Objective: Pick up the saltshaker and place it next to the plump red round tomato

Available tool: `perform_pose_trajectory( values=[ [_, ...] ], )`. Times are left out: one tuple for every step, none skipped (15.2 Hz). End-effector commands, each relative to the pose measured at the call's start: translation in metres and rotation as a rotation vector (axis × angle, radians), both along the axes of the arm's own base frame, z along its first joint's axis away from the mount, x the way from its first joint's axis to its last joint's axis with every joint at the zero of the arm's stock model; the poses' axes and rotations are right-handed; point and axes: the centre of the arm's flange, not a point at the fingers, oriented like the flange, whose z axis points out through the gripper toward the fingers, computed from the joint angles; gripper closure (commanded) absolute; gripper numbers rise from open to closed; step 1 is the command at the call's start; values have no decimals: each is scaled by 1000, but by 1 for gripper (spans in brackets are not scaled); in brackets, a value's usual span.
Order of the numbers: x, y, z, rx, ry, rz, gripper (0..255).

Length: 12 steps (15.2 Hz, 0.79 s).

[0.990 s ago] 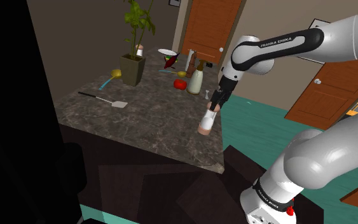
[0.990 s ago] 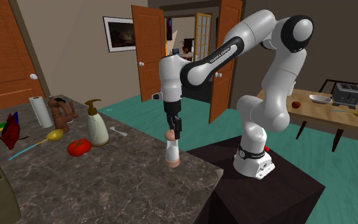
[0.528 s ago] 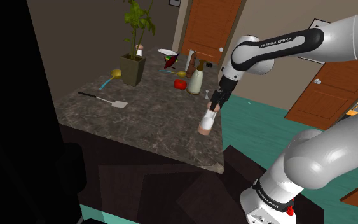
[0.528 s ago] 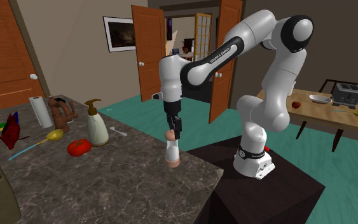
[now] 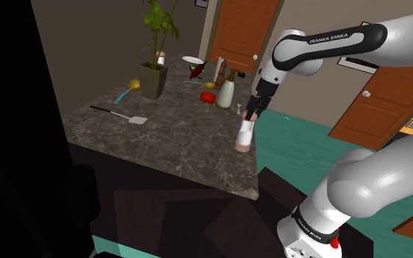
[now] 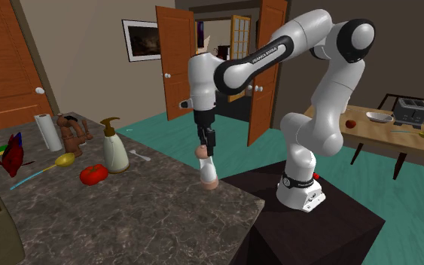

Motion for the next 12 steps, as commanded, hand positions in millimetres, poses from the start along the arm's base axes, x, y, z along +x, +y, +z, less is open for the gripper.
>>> perform_pose_trajectory(
  values=[
    [1, 0, 10, 0, 0, 0, 255],
    [1, 0, 16, 0, 0, 0, 255],
    [1, 0, 21, 0, 0, 0, 255],
    [1, 0, 26, 0, 0, 0, 255],
    [1, 0, 31, 0, 0, 0, 255],
    [1, 0, 37, 0, 0, 0, 255],
    [1, 0, 42, 0, 0, 0, 255],
    [1, 0, 47, 0, 0, 0, 255],
    [1, 0, 53, 0, 0, 0, 255],
    [1, 0, 58, 0, 0, 0, 255],
    [1, 0, 63, 0, 0, 0, 255],
    [1, 0, 68, 0, 0, 0, 255]
  ],
)
